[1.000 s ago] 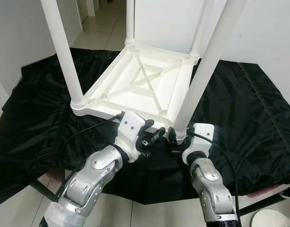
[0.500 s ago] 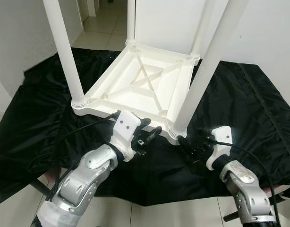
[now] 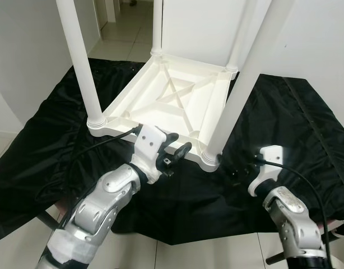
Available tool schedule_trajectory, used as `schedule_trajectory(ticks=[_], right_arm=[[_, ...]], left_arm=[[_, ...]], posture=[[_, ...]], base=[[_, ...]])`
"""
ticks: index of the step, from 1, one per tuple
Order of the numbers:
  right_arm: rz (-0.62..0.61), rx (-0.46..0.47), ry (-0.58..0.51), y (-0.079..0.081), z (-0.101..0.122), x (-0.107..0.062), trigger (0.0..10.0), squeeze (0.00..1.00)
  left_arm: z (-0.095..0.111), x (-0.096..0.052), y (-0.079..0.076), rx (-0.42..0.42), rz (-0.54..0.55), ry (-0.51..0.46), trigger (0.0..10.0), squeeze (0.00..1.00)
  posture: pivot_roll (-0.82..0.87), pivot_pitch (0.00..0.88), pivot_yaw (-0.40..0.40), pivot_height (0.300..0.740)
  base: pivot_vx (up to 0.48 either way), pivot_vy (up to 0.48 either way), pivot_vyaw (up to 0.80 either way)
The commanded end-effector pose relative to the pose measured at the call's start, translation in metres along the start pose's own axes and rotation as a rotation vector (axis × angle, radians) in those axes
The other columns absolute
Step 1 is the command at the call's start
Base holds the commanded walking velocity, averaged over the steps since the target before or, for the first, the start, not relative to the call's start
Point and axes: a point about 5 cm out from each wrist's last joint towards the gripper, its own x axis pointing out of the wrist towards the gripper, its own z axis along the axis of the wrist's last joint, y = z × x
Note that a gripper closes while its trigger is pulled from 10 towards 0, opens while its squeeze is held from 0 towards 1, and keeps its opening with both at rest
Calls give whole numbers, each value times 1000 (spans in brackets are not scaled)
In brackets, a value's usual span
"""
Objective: Building children table
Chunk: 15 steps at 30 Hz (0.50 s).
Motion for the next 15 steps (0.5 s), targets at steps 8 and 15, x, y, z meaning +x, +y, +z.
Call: schedule_trajectory(ticks=[8,15], right_arm=[[-127,-140,-44,-3,-7,-12,10000,0],[-362,-105,11,-2,-25,-27,10000,0]], left_arm=[[-12,-6,10,101,104,-13,10000,0],[-35,-20,24,-58,317,17,10000,0]], posture=[[13,23,-27,740],[18,5,-43,740]], base=[[0,0,0],[0,0,0]])
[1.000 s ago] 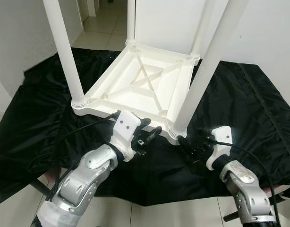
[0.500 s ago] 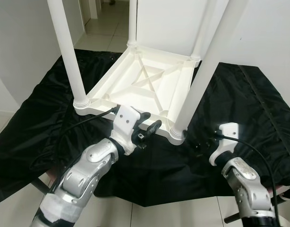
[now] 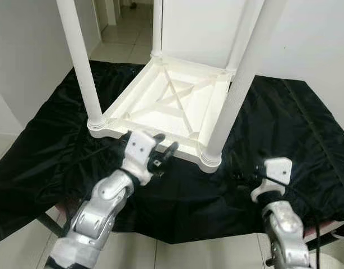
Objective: Building children table
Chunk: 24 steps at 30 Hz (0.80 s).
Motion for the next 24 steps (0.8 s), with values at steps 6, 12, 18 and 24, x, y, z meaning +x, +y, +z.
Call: schedule_trajectory(ticks=[6,12,18,24], right_arm=[[-205,-16,98,4,-20,-6,10000,0],[-291,-25,119,8,-31,-5,10000,0],[-358,-26,110,5,-31,-2,10000,0],[-399,-71,93,5,-32,-1,10000,0]], left_arm=[[-17,-3,24,-163,311,64,10000,0],[-26,2,42,-279,432,109,10000,0],[-30,5,56,-329,463,95,10000,0],[-25,13,62,-290,409,110,10000,0]], posture=[[16,0,-33,740],[17,0,13,740],[-8,0,106,740],[-28,0,210,740]], base=[[0,0,0],[0,0,0],[0,0,0],[0,0,0]])
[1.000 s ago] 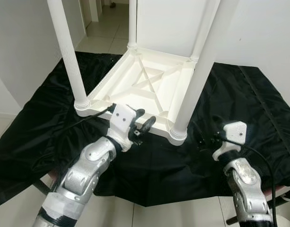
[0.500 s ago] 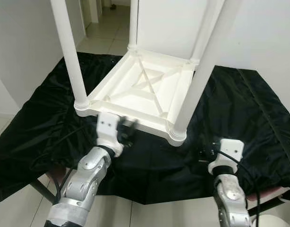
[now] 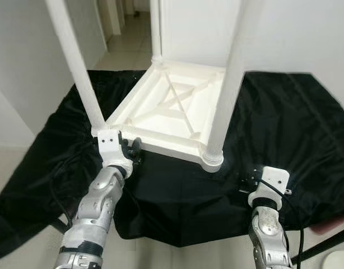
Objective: Building children table
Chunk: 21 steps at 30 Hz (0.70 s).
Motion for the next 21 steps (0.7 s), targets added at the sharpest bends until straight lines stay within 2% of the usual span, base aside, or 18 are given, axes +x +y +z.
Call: schedule_trajectory(ticks=[1,3,10,21], right_arm=[[-11,-12,-1,1,-3,-1,10000,0],[-23,-19,-8,2,-4,0,10000,0],[-75,-16,-32,6,-3,5,10000,0],[-88,-13,-34,11,-7,-1,10000,0]], left_arm=[[1,1,0,17,-59,10,10000,0],[3,3,-1,58,-92,15,10000,0],[12,7,2,113,-126,14,10000,0],[17,5,10,118,-117,5,10000,0]], posture=[[-28,0,210,740],[-24,0,227,740],[-7,0,291,740],[1,0,299,740]], base=[[0,0,0],[0,0,0],[0,0,0],[0,0,0]])
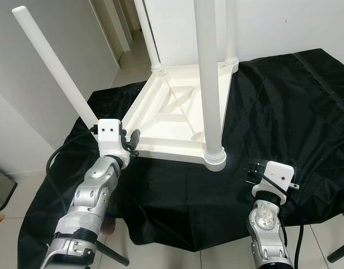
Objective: Building children table
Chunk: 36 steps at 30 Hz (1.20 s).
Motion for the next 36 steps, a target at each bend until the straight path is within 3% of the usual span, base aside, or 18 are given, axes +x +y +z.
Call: schedule_trajectory(ticks=[1,5,8,12,14,17,18,19,23,24,36], right_arm=[[16,-17,75,3,-14,-9,10000,0],[19,-14,61,2,-12,-7,10000,0],[67,-20,46,5,-8,-6,10000,0],[127,-35,39,7,-7,-6,10000,0],[159,-46,31,3,-4,-3,10000,0],[166,-50,22,0,-2,-1,10000,0],[167,-51,17,-2,0,1,10000,0],[170,-51,15,-4,2,4,10000,0],[223,-63,5,-2,9,5,10000,0],[231,-63,5,-2,10,6,10000,0],[303,-102,-5,-8,20,16,10000,0]], left_arm=[[1,-3,1,6,-123,-9,10000,0],[1,-3,3,12,-118,-15,10000,0],[2,-3,8,32,-101,-44,10000,0],[4,-3,14,47,-66,-76,10000,0],[6,-4,18,58,-32,-96,10000,0],[5,-6,21,59,-15,-105,10000,0],[5,-7,23,59,-2,-113,10000,0],[6,-8,24,66,7,-122,10000,0],[5,-13,27,80,51,-160,10000,0],[4,-14,26,77,57,-166,10000,0],[-8,-18,19,30,113,-204,10000,0]], posture=[[-4,0,278,740],[-4,0,278,740],[-2,0,187,740],[3,0,125,740],[-3,0,41,740],[-3,0,41,740],[-4,0,23,740],[-8,0,-49,740],[-14,0,-75,740],[-23,0,-120,740],[-48,0,-205,740]], base=[[0,0,0],[0,0,0],[0,0,0],[0,0,0],[0,0,0],[0,0,0],[0,0,0],[0,0,0],[0,0,0],[0,0,0],[0,0,0]])
